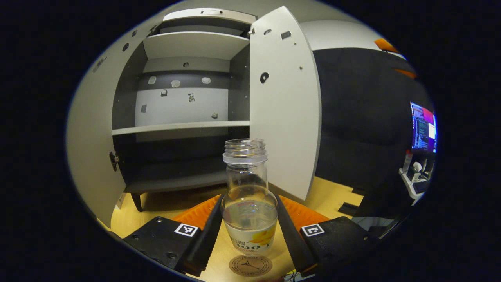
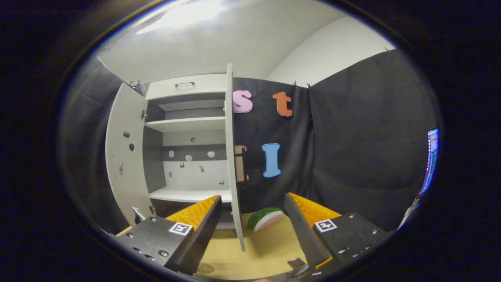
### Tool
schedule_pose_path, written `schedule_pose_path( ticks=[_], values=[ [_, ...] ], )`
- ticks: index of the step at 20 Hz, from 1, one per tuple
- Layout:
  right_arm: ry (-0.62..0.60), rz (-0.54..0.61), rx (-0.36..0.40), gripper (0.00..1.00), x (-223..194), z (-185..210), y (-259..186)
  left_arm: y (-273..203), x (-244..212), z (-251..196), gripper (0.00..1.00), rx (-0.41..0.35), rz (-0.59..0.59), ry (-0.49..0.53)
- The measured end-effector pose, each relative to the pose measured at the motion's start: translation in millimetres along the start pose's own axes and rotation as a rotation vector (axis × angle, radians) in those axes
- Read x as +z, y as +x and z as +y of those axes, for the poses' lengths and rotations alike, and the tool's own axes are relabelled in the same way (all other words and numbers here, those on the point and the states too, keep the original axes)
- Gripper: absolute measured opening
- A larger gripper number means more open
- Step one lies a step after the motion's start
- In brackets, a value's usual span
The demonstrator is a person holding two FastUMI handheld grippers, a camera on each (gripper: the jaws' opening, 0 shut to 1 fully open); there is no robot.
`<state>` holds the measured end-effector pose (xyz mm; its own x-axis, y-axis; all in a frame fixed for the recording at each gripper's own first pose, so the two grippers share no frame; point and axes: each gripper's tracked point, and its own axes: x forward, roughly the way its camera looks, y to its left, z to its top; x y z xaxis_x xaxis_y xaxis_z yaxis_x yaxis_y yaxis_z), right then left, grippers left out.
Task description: Grasp the bottle in the cabinet with the left hand and place it on the coaster, then close the right door with the right hand and the left door with the left hand.
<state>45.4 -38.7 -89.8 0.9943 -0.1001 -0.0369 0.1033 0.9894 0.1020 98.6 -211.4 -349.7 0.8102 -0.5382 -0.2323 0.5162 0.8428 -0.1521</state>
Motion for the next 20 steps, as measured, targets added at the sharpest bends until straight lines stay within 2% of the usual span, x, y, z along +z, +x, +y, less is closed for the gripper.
schedule_pose_path(
  ticks=[1, 3, 4, 5, 6, 7, 9, 10, 11, 12, 13, 14, 19, 20],
  values=[
    [0.0, 0.015, -0.003, 0.98, -5.2, 1.0, 2.8, -1.5, -16.3, -2.9, 0.81, -0.009, 0.038, 0.014],
    [-0.006, 0.032, -0.014, 0.98, -12.2, -0.4, 8.9, 1.1, -34.4, -5.9, 0.82, -0.027, 0.04, 0.02],
    [-0.005, 0.038, -0.012, 0.93, -15.0, 1.8, 11.1, 1.3, -41.9, -5.2, 0.81, -0.035, 0.036, 0.021],
    [0.0, 0.046, -0.008, 0.98, -16.4, 3.1, 13.2, 1.1, -48.5, -4.8, 0.81, -0.04, 0.037, 0.022],
    [0.011, 0.052, -0.01, 0.93, -18.1, 3.1, 16.4, 0.7, -55.9, -3.1, 0.81, -0.042, 0.038, 0.028],
    [0.022, 0.056, -0.015, 0.98, -16.5, 3.3, 20.3, -1.4, -63.4, -1.9, 0.81, -0.042, 0.05, 0.036],
    [0.043, 0.031, -0.003, 0.98, -8.7, 7.6, 24.5, -5.5, -75.7, 2.1, 0.81, -0.04, 0.069, 0.054],
    [0.062, 0.022, 0.011, 0.98, -7.1, 11.7, 26.7, -7.3, -78.1, 3.9, 0.82, -0.041, 0.068, 0.059],
    [0.083, 0.024, 0.019, 0.94, -6.9, 14.1, 28.7, -9.3, -80.2, 4.8, 0.82, -0.044, 0.069, 0.066],
    [0.102, 0.031, 0.014, 0.98, -9.9, 12.0, 31.9, -11.3, -84.5, 7.7, 0.81, -0.041, 0.073, 0.065],
    [0.116, 0.034, 0.002, 0.93, -10.4, 9.2, 34.2, -11.9, -87.2, 8.3, 0.81, -0.044, 0.071, 0.057],
    [0.126, 0.029, 0.002, 0.98, -9.5, 9.2, 33.7, -11.0, -87.8, 9.5, 0.82, -0.04, 0.068, 0.044],
    [0.13, 0.01, 0.057, 0.98, -8.1, 26.2, 33.9, -4.1, -86.3, 3.5, 0.82, -0.049, 0.075, 0.017],
    [0.119, 0.012, 0.06, 0.93, -8.3, 26.3, 34.3, -8.5, -90.1, 4.0, 0.83, -0.046, 0.087, 0.027]
  ],
)
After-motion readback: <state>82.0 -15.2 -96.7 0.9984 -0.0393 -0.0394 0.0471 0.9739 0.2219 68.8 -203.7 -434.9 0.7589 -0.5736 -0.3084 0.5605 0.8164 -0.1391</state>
